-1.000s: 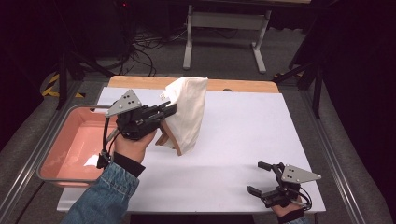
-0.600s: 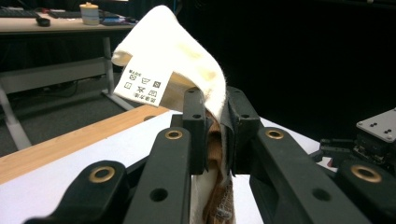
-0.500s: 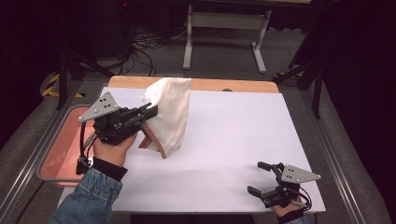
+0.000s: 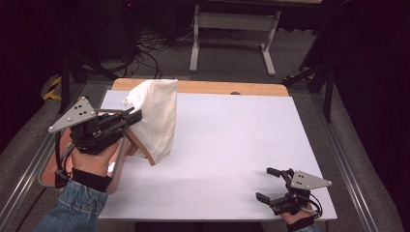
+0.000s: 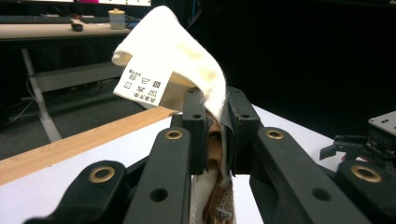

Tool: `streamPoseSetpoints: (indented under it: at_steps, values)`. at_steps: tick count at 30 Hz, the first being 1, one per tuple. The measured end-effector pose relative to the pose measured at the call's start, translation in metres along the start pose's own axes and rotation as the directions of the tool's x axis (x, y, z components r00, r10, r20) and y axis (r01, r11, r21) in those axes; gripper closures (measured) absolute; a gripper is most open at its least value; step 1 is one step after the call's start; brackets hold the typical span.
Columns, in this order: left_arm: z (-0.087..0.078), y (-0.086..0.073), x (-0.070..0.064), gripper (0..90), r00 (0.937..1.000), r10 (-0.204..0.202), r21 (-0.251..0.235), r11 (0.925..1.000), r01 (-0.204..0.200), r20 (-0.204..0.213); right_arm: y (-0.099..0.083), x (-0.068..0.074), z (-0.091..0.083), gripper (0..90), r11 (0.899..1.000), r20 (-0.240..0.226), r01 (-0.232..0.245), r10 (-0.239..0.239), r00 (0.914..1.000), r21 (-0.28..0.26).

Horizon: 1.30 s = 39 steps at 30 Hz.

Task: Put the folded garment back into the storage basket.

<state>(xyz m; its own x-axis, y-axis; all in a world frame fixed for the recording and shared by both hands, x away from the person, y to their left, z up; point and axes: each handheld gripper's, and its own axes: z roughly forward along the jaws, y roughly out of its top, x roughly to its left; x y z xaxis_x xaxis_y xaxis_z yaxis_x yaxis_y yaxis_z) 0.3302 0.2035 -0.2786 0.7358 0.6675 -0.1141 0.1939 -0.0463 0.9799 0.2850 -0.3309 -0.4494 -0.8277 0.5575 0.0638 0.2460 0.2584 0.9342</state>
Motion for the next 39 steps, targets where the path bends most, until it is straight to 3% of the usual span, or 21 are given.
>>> streamPoseSetpoints:
  at_steps: [22,39]
  values:
    - [-0.053,-0.004,0.017,81.2,0.9969,-0.005,-0.013,0.9999,0.004,-0.078,-0.001,0.0,0.001,3.9,1.0,0.002,-0.004,0.004,1.0,0.007]
    - [-0.093,-0.007,0.029,81.2,0.9893,-0.01,-0.029,0.9996,0.006,-0.146,-0.001,0.001,0.002,3.9,1.0,0.002,-0.005,0.005,1.0,0.012]
